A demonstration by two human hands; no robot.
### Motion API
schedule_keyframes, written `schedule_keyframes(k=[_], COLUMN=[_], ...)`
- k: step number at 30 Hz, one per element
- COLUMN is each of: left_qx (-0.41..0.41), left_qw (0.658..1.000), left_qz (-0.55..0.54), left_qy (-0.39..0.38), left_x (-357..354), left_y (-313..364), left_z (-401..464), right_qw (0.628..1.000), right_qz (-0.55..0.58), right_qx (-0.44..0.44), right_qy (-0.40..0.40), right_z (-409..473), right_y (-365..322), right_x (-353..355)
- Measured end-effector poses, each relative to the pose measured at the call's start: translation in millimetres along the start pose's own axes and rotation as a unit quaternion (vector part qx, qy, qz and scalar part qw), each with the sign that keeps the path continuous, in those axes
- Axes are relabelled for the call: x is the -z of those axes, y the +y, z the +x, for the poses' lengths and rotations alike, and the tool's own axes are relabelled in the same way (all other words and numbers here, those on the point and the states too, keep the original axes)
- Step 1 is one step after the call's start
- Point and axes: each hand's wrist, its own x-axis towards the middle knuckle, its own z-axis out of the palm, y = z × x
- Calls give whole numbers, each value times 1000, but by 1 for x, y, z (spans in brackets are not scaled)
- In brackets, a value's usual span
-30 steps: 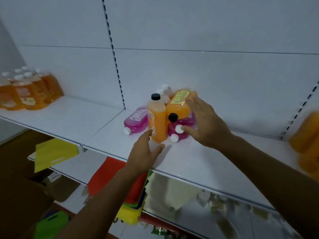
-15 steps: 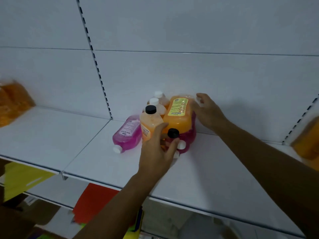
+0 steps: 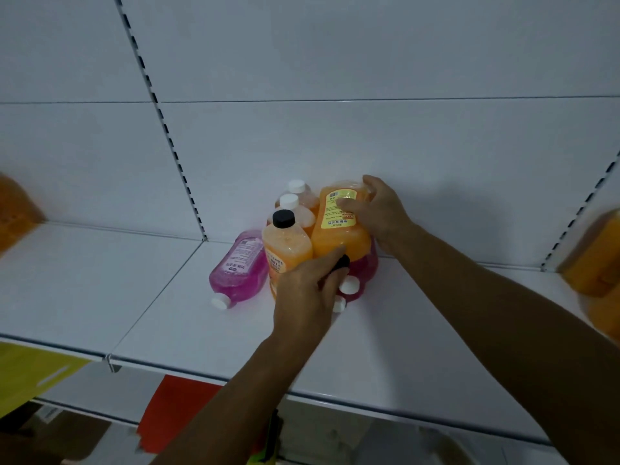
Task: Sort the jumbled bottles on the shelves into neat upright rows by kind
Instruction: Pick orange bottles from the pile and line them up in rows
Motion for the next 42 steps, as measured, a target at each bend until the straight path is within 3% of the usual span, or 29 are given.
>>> schedule_keyframes(k=[8, 26, 30, 35, 39, 42], left_qx=[-70, -140, -146, -183, -127, -96], left_qw=[997, 986, 984, 979, 983, 988], left_qz=[20, 23, -2, -66, -132, -125], left_qy=[7, -90, -105, -63, -16, 8], left_x=[-8, -25, -28, -26, -19, -14], left_y=[8, 9, 16, 39, 59, 72], left_z=[0, -6, -15, -12, -12, -5], right_qw=[994, 945, 949, 952, 965, 959], right_qz=[106, 308, 287, 260, 192, 210], right_qx=[-7, -102, -125, -162, -174, -189], right_qy=[-23, -37, -35, 19, 30, 19], right_z=[-5, -21, -36, -71, -111, -142], right_y=[-5, 27, 33, 38, 39, 37], right_x=[14, 56, 76, 100, 108, 111])
